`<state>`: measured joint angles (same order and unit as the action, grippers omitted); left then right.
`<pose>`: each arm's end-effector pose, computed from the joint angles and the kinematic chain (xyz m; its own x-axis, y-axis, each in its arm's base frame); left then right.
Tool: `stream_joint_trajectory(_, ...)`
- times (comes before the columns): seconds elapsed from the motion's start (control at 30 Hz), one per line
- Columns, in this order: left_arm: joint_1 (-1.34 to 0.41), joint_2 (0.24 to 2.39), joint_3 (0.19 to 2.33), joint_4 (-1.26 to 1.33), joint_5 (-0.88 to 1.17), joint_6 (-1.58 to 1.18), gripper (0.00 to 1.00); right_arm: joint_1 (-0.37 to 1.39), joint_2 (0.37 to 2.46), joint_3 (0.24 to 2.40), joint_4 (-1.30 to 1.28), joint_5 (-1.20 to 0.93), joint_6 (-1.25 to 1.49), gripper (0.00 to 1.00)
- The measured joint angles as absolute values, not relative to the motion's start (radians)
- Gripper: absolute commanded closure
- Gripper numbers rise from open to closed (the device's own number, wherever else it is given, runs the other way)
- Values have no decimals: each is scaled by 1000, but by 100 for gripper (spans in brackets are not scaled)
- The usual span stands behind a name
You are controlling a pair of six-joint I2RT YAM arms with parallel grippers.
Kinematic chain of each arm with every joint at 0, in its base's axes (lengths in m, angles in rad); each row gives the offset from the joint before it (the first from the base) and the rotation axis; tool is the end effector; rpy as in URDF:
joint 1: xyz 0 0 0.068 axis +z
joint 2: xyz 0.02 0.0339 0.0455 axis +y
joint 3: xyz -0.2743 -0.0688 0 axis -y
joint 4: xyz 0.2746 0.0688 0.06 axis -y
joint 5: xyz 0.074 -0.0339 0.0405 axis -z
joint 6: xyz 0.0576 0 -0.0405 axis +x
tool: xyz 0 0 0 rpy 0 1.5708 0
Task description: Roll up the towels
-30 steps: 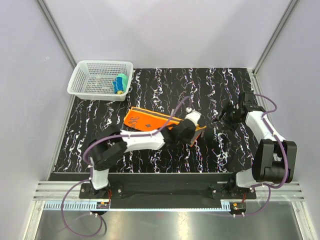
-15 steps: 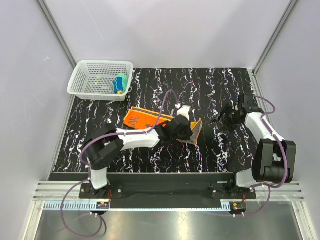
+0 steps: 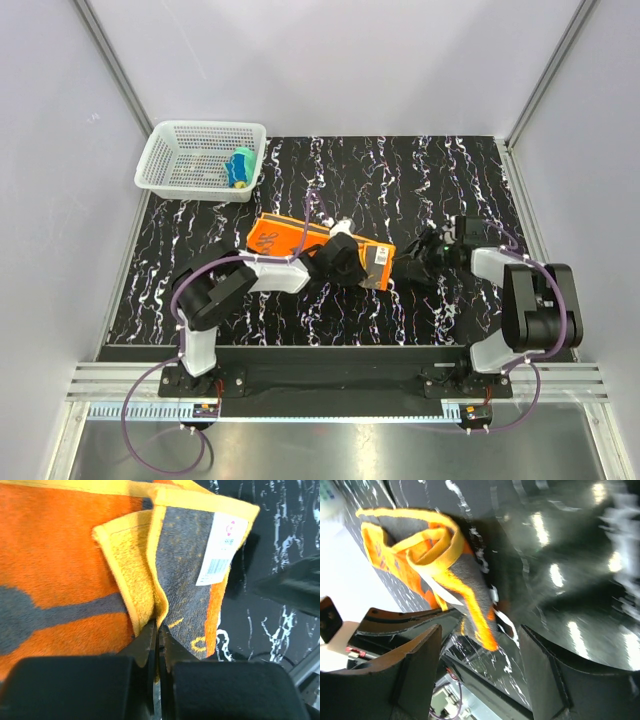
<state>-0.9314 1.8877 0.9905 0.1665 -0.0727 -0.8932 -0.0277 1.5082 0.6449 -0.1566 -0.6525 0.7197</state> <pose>0.2549 -0.3358 0.1092 -0.8480 -0.1617 -0.5046 0.1713 0.8176 -0.5498 0.2905 0.0269 0.1155 -0.8354 0.5471 -0.0526 0.3391 0.5884 0.7341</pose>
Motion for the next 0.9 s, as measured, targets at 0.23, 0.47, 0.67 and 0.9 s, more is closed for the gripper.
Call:
stream_joint_trajectory(0.23, -923, 1951, 1050, 205, 12, -877, 89, 106, 1618, 646, -18, -654, 770, 32)
stream_joint_trajectory(0.47, -900, 1993, 1105, 205, 89, -823, 75, 117, 1650, 659, 15, -631, 767, 57)
stream_joint_trajectory(0.67, -881, 2025, 1148, 206, 154, -786, 66, 117, 1643, 658, -25, -569, 744, 82)
stream_joint_trajectory(0.9, -910, 2030, 1193, 162, 154, -736, 48, 122, 1452, 677, -295, -411, 673, 92)
